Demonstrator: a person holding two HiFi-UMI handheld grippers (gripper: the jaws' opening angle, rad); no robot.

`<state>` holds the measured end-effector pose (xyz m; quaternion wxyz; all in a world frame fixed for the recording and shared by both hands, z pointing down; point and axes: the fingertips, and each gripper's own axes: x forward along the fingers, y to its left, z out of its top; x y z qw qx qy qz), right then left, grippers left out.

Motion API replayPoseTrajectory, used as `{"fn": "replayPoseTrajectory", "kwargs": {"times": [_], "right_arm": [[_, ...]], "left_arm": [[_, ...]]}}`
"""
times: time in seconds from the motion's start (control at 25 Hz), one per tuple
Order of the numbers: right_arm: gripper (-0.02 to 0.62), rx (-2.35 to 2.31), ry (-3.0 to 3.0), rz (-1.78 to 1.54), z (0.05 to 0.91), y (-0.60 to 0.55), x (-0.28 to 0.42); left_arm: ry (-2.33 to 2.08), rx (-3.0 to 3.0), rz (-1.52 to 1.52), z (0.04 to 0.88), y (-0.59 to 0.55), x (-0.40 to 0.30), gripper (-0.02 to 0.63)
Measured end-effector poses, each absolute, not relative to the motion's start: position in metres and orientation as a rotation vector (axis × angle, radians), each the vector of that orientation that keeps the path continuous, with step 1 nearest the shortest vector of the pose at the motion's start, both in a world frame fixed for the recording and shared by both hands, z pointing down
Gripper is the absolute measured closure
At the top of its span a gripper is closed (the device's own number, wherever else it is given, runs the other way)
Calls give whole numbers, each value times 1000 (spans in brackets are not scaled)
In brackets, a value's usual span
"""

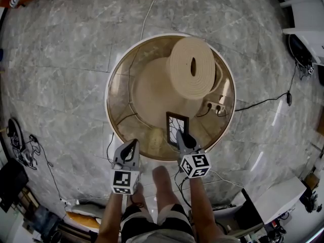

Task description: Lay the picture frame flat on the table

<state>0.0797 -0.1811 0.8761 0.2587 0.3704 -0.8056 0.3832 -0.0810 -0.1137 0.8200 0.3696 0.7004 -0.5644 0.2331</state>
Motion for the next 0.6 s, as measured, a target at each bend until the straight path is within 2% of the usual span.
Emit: {"fn": "replayPoseTrajectory", "kwargs": {"times": [0.6], "right_arm": [[447, 1075, -2094, 1058, 898, -189, 97]], "left_arm": [[-1427, 1822, 601, 818, -128, -74, 589]]}}
